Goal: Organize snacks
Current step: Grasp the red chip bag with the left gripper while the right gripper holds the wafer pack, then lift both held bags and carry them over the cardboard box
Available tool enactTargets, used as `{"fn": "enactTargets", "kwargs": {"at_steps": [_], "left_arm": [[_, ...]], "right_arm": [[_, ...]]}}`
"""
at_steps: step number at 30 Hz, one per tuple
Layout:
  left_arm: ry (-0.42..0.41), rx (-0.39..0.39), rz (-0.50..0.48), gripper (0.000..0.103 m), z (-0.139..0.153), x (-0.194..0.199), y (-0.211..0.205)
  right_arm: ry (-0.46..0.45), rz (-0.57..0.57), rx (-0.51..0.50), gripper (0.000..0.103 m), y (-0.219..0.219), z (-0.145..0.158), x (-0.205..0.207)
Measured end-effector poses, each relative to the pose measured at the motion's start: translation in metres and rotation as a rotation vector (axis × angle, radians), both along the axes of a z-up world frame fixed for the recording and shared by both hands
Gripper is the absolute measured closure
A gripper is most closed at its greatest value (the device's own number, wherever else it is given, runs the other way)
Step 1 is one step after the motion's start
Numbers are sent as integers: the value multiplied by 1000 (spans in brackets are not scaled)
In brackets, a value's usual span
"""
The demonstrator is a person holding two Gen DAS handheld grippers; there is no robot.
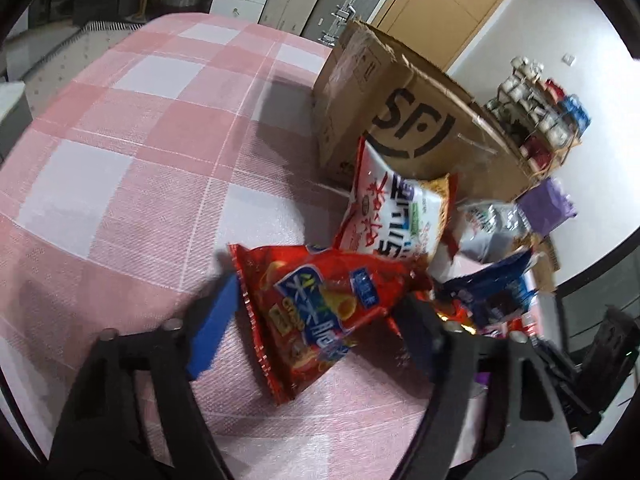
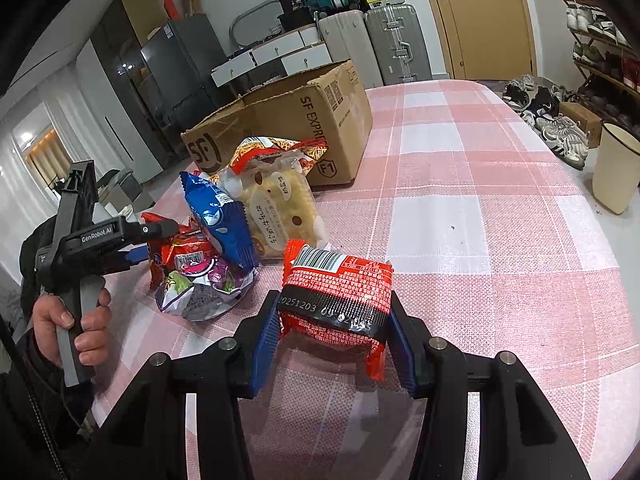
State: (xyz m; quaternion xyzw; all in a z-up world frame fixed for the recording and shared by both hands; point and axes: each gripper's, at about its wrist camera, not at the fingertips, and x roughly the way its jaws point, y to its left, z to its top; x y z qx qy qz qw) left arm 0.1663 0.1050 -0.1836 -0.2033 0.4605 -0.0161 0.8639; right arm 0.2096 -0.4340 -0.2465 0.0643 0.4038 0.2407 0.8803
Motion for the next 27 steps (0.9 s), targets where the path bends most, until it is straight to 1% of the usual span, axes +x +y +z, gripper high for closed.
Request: {"fn": "enactTargets", "kwargs": {"at_steps": [1, 2, 6, 11, 14, 25, 27], "left_arm": [[2, -1, -11, 51, 0, -1, -2], [3, -33, -26, 53, 0, -1, -2], [-11, 8, -47, 58, 5, -2, -9], [-24, 17, -50, 58, 12, -9, -10], [-48, 43, -59, 58, 23, -15, -13], [-96, 57, -51, 58, 55, -46, -8], [-102, 60, -50, 58, 57, -47, -7]], "right_arm": [[0, 0, 0, 53, 0, 0, -1], [0, 0, 0, 53, 0, 0, 0], [-4, -3, 2, 53, 0, 2, 0], [-16, -4, 3, 53, 0, 6, -3], [-27, -9, -3, 53, 0, 9, -4], [-69, -10, -3, 53, 2, 29, -17], [-76, -10, -5, 53, 3, 32, -19]]}}
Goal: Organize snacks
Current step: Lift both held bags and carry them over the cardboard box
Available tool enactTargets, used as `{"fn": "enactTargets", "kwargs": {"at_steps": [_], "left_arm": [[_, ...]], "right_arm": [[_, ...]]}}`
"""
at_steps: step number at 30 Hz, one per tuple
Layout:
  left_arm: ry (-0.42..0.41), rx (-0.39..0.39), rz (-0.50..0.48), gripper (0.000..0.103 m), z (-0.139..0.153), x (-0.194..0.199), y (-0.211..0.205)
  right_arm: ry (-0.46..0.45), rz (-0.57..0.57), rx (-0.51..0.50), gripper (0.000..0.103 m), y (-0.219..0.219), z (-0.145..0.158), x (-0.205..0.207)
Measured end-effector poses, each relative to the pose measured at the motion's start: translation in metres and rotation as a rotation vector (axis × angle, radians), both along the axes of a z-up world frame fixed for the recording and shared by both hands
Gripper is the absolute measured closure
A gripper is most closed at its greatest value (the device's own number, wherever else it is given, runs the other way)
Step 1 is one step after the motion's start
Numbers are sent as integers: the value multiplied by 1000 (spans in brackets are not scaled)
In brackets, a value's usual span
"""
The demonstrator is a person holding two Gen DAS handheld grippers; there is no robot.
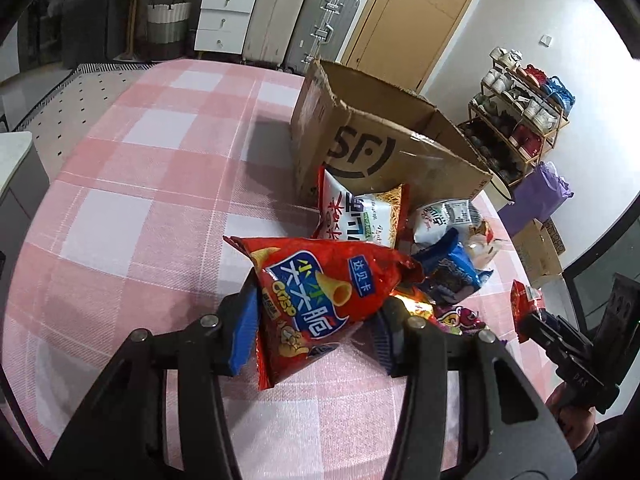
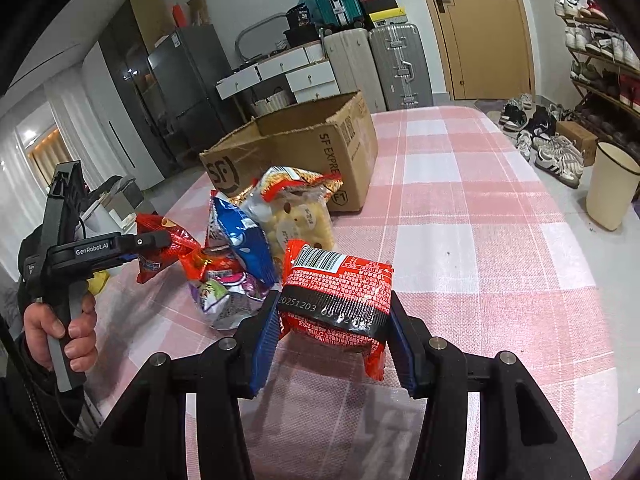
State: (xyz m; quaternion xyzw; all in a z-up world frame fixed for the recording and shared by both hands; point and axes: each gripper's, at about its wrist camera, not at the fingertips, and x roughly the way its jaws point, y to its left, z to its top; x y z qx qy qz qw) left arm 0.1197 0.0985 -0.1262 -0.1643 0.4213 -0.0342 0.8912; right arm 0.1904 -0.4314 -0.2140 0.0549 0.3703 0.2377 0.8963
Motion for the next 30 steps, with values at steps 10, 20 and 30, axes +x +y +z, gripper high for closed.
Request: {"fn": "enactTargets", "kwargs": {"at_steps": [10, 20, 30], "left_arm": [[-41, 7, 7, 58, 21, -25, 8], [-92, 12, -13, 58, 50, -43, 6], [-144, 23, -75, 57, 97, -59, -12]], "right_arm": [[-36, 14, 5, 53, 4, 17, -14], [-127, 58, 2, 53, 12, 52, -33], [-234, 110, 19, 53, 21, 96, -40]]}}
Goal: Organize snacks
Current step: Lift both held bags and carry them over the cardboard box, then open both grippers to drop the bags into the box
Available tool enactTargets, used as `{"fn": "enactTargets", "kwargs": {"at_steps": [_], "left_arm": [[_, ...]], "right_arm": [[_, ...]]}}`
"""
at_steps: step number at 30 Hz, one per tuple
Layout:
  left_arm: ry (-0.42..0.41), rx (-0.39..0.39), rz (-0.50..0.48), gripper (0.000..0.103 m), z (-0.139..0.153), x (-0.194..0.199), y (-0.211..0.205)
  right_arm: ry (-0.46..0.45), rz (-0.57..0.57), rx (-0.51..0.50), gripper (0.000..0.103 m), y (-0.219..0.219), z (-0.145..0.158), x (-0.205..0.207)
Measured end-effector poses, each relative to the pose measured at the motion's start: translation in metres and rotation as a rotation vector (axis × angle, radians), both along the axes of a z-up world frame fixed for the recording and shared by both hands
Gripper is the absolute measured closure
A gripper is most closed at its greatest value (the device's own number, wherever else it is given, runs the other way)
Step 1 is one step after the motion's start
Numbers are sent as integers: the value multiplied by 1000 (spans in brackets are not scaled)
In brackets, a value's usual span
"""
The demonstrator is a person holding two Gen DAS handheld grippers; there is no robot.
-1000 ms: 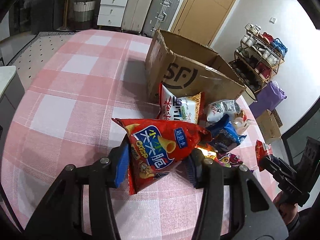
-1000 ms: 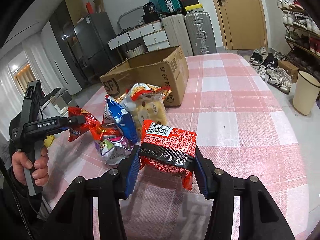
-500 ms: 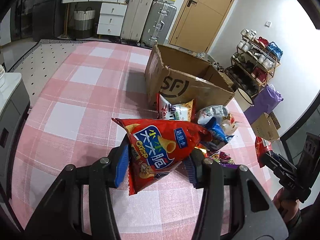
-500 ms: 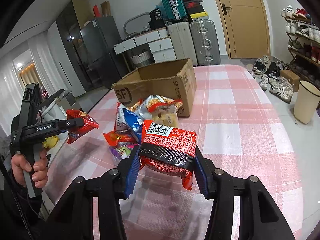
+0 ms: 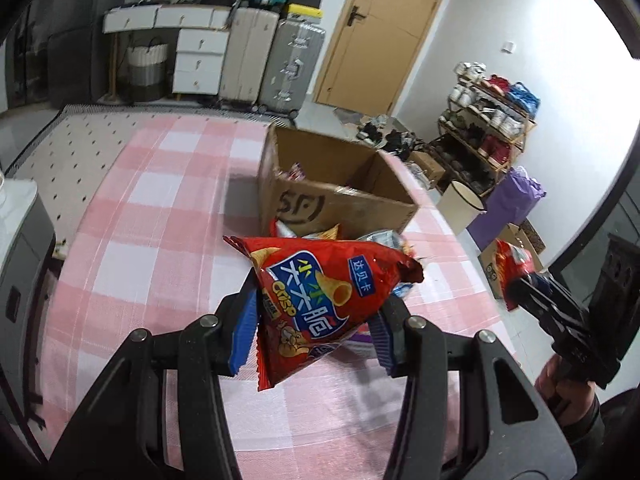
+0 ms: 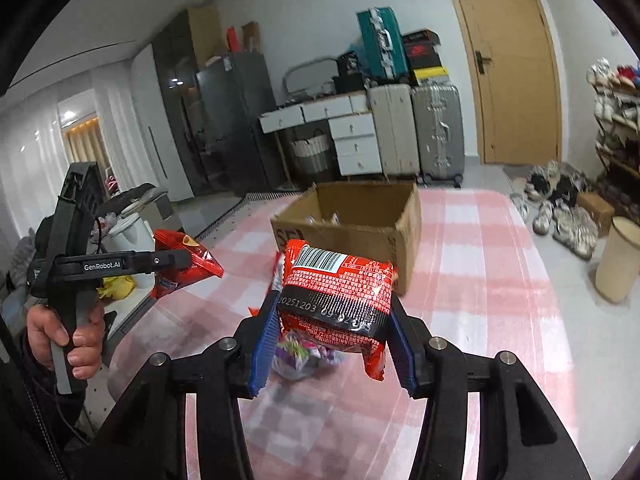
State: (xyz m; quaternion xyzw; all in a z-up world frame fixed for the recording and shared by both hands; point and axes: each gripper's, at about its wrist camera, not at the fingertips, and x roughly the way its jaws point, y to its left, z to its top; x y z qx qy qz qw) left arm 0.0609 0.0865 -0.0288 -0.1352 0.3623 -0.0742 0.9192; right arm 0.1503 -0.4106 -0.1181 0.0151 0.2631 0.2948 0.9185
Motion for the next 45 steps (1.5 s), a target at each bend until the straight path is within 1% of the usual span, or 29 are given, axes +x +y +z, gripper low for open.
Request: {"fn": "enactTargets", "kwargs": {"at_steps": [4, 8, 14, 17, 19, 23, 29, 32, 37, 39, 45], "left_arm": [[-26, 22, -34, 57, 18, 0, -11], [-34, 20, -73, 57, 33, 2, -21], [-32, 41, -100, 57, 49, 19, -31], [-36, 69, -112, 57, 57, 37, -37], [-35, 73, -118, 57, 63, 52, -38], [-34, 84, -113, 57, 72, 83, -38], [-26, 80, -93, 57, 91, 136, -37], [-31, 98, -102, 57, 97, 155, -40], [-3, 87, -98, 57, 87, 198, -41], [12, 88, -88, 57, 78, 211, -40], [59, 81, -104, 57, 49, 248, -40]], "right_arm": [[-4, 22, 24, 53, 4, 12, 10], [-15, 49, 36, 53, 12, 20, 20], [-31, 35, 40, 53, 21, 34, 47], [-55, 30, 43, 53, 25, 45, 62], [-62, 27, 42, 53, 26, 51, 74], [-53, 31, 51, 53, 30, 62, 101], [-49, 44, 47, 53, 38, 77, 141], [-47, 54, 51, 53, 43, 78, 159], [8, 50, 66, 53, 52, 68, 197], [26, 47, 63, 53, 56, 62, 208], [70, 43, 43, 53, 67, 40, 237]]}}
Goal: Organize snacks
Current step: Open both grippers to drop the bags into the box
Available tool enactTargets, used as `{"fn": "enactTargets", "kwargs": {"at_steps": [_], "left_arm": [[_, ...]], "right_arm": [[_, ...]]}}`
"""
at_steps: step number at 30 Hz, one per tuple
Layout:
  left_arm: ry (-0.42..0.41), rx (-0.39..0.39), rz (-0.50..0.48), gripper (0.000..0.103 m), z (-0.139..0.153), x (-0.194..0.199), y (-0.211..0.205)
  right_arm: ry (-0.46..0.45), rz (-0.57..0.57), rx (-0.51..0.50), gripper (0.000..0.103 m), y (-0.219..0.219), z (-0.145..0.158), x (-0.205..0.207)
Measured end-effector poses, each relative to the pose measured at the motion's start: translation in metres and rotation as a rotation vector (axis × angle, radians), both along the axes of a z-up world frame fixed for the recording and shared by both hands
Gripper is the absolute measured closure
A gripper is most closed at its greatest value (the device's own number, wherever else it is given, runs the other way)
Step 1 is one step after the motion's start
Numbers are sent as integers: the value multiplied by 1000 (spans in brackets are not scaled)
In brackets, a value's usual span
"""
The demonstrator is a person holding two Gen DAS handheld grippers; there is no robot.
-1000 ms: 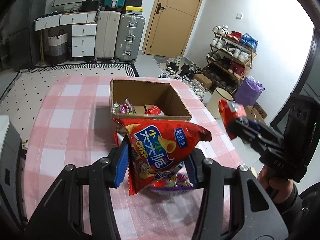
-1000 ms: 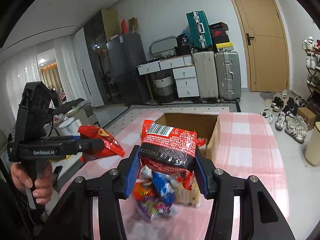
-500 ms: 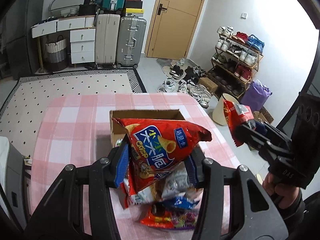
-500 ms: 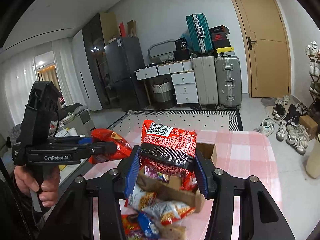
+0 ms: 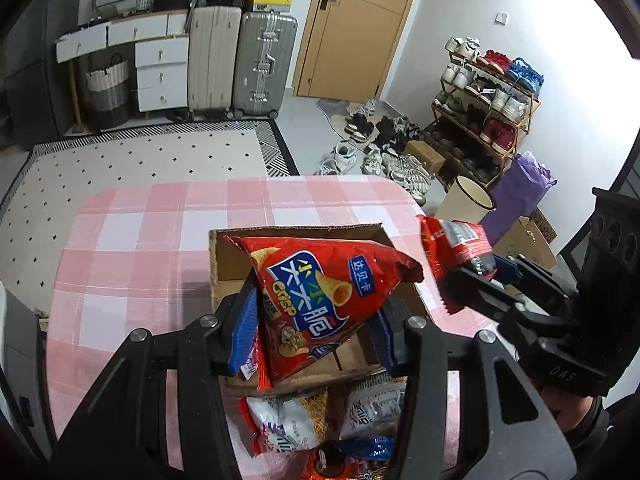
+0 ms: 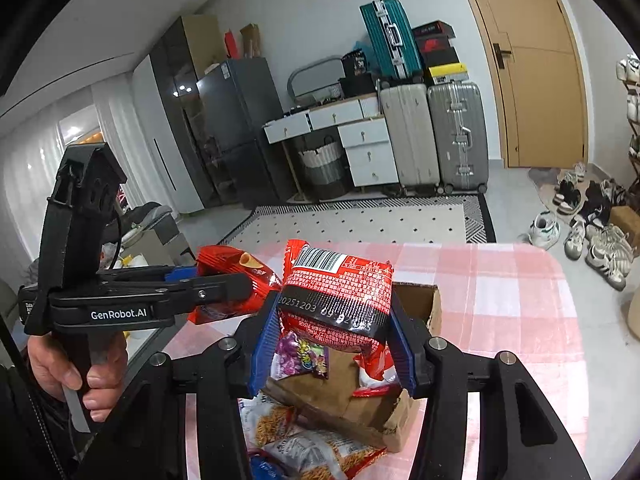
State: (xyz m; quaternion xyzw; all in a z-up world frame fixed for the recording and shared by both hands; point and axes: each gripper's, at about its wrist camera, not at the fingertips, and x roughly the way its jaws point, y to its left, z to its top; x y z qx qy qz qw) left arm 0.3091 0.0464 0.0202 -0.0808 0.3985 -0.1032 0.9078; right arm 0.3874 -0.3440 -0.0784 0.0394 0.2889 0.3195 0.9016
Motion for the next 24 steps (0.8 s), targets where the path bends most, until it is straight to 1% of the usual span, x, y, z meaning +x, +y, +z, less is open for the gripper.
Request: {"fn": "enactTargets", "kwargs": {"at_steps": [4, 9, 14, 15, 16, 17, 18, 19, 21, 22, 24], "left_arm": [[22, -1, -13, 57, -21, 14, -2], [49, -4, -26, 57, -41, 27, -5], [63, -17, -33, 57, -51, 33, -8], [61, -26, -37, 56, -54, 35, -8], [62, -24, -29, 56, -56, 37, -8], [71, -18, -18, 49, -59, 39, -7], [87, -12, -8, 34, -61, 41, -6], [104, -5, 11, 27, -65, 43, -5], [103, -10, 15, 25, -67, 41, -2], [102, -6, 7, 24, -66, 40, -2], [93, 17, 13, 23, -64, 35, -3]], "right_arm": [[27, 6, -10, 53, 8, -13, 16], [22, 18, -18, 53, 11, -29, 22], [40, 13, -38, 53, 11, -44, 24], [38, 10, -41, 52, 12, -47, 26], [34, 1, -44, 49, 12, -49, 27], [28, -8, -50, 47, 12, -51, 28], [26, -11, -54, 39, 12, -52, 29], [25, -18, -54, 32, 12, -53, 29], [20, -28, -44, 30, 9, -52, 27], [16, -28, -35, 30, 6, -50, 25], [8, -33, -20, 30, 1, -46, 19]]}}
